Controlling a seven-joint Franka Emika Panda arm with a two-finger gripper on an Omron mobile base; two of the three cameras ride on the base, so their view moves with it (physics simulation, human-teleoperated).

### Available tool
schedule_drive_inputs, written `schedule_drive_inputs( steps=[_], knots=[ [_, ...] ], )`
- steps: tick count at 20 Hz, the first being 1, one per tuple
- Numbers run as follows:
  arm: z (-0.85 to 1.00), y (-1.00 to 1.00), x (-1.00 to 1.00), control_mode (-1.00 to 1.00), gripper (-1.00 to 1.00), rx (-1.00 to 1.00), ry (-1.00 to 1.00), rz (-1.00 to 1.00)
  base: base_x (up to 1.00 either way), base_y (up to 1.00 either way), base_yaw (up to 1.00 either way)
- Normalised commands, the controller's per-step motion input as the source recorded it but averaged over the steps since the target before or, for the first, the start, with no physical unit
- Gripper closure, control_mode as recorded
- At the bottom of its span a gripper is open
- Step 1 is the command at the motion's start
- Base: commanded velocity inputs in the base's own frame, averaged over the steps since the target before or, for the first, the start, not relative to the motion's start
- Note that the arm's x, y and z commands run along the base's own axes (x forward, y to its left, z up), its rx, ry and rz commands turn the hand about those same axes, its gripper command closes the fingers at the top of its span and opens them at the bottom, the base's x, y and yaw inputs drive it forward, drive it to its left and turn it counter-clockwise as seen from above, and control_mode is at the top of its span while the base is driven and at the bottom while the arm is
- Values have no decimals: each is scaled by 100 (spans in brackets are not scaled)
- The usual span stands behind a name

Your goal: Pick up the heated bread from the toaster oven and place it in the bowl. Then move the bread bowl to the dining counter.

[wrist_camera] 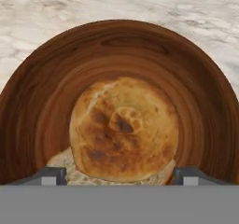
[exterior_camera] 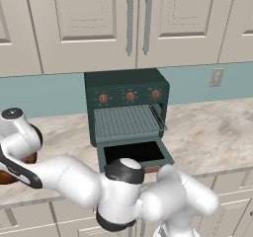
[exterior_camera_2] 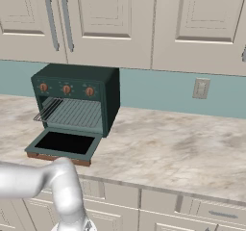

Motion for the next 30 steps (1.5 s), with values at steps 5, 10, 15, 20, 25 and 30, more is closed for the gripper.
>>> schedule_drive_inputs(
  steps=[5,10,15,20,25,30],
  knots=[
    [-1,-26,-48,-100,-100,0,7,-7,0,0,0],
    [0,-60,-21,-100,-100,0,0,-4,0,0,0],
    [0,-93,-29,-100,-100,1,1,-11,0,0,0],
    [-15,-14,0,-100,-100,2,0,-11,0,0,0],
    [-27,-6,6,-100,-100,7,0,-13,0,0,0],
    [0,0,28,-100,-100,19,0,-15,0,0,0]
  ],
)
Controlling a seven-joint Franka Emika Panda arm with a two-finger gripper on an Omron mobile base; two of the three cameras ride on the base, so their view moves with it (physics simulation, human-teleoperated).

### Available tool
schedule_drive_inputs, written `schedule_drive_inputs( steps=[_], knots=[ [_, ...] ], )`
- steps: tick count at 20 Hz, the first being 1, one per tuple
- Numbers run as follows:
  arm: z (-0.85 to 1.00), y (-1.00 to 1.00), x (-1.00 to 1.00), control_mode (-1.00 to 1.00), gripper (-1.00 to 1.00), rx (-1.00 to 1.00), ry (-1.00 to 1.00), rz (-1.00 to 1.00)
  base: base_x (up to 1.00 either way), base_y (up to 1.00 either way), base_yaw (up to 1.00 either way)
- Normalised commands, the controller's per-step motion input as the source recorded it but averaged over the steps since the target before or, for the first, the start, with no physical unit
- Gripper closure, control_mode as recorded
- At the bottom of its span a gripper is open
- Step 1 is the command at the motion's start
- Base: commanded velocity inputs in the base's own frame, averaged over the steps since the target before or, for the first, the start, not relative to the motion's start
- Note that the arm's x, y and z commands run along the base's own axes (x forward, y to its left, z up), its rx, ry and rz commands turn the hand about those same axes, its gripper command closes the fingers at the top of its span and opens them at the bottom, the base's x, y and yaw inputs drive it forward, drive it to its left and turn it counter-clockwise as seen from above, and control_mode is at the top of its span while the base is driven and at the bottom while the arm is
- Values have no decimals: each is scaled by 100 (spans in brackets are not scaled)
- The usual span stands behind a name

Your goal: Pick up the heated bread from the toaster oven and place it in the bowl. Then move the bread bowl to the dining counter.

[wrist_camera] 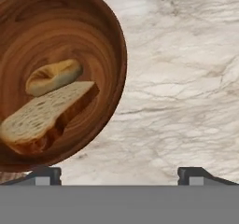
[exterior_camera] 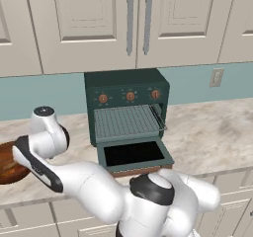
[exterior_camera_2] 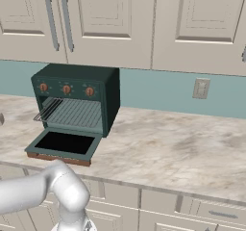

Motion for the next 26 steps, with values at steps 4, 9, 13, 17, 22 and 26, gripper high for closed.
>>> schedule_drive_inputs(
  steps=[4,9,13,17,22,26],
  knots=[
    [0,2,27,-100,-100,21,0,-10,0,0,0],
    [-16,21,14,-100,-100,15,0,-10,0,0,0],
    [-19,33,14,-100,-100,10,0,-8,0,0,0],
    [-33,30,23,-100,100,3,2,-7,0,0,0],
    [-24,5,16,-100,100,-1,10,-2,0,0,0],
    [0,0,1,-100,100,0,4,0,0,0,0]
  ],
)
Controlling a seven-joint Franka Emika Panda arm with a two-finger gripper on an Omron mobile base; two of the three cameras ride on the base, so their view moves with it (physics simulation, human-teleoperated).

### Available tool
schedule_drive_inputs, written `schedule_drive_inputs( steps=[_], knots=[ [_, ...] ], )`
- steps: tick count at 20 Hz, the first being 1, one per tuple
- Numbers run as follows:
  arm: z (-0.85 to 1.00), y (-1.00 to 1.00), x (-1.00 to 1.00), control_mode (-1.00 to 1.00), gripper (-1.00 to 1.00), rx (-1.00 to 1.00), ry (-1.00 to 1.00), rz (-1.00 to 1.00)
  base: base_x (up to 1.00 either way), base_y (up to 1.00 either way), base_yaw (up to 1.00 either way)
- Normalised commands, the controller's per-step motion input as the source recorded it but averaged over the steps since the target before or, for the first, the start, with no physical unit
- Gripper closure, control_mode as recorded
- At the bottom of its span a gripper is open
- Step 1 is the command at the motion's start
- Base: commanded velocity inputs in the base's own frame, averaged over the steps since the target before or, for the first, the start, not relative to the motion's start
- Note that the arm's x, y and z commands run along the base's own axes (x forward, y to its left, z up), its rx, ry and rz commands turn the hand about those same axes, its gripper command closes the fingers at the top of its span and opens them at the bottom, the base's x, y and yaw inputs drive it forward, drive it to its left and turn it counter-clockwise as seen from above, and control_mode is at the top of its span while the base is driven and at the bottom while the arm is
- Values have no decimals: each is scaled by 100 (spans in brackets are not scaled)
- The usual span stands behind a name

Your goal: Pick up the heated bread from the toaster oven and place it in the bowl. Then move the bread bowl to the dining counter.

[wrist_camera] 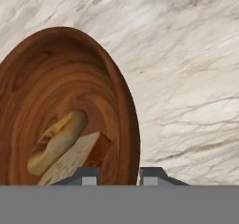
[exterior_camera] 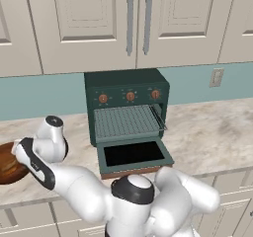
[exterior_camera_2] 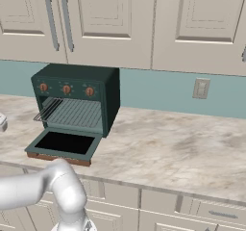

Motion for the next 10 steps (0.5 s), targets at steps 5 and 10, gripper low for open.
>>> schedule_drive_inputs(
  steps=[5,10],
  knots=[
    [0,-16,-15,-100,100,0,0,-2,0,0,0],
    [13,-67,-71,-100,100,0,-4,-15,0,0,0]
  ],
)
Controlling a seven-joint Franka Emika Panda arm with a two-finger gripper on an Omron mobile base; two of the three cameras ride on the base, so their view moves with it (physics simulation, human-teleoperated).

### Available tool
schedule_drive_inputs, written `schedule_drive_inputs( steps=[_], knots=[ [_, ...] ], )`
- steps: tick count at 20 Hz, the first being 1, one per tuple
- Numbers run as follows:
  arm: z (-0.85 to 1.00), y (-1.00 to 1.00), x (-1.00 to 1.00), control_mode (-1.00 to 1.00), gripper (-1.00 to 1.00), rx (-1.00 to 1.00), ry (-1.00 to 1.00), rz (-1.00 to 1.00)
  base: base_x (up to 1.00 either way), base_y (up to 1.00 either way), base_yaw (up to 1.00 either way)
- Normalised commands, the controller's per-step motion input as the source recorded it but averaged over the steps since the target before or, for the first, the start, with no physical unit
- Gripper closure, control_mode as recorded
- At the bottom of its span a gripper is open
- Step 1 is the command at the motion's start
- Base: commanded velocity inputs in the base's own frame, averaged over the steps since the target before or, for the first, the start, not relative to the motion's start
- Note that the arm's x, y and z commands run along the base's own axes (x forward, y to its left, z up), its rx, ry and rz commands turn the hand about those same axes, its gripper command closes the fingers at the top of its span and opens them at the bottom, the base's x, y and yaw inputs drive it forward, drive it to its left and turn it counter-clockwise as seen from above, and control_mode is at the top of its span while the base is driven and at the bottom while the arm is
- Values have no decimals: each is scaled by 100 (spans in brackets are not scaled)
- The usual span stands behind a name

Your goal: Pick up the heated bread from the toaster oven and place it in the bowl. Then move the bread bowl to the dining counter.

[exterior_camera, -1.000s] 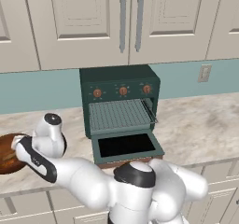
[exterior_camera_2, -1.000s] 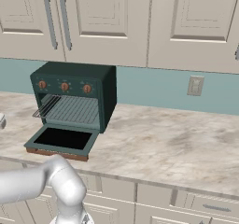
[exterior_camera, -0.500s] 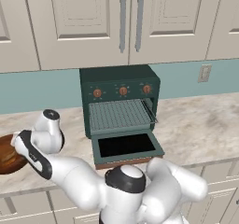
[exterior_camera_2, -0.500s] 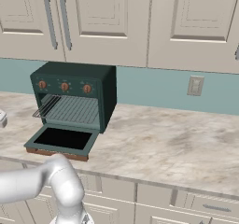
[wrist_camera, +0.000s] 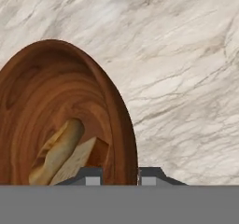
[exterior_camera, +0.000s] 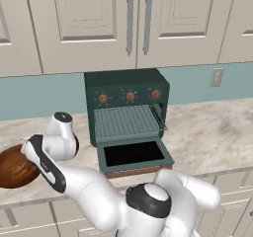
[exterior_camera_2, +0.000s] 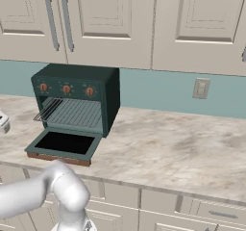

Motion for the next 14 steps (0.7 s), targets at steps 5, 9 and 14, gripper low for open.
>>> schedule_drive_inputs(
  steps=[5,9,14],
  knots=[
    [66,-67,-83,-100,100,2,-11,-35,0,0,0],
    [81,-64,-86,-100,100,4,-10,-38,0,0,0],
    [98,-73,-82,-100,100,6,-4,-39,0,0,0]
  ],
)
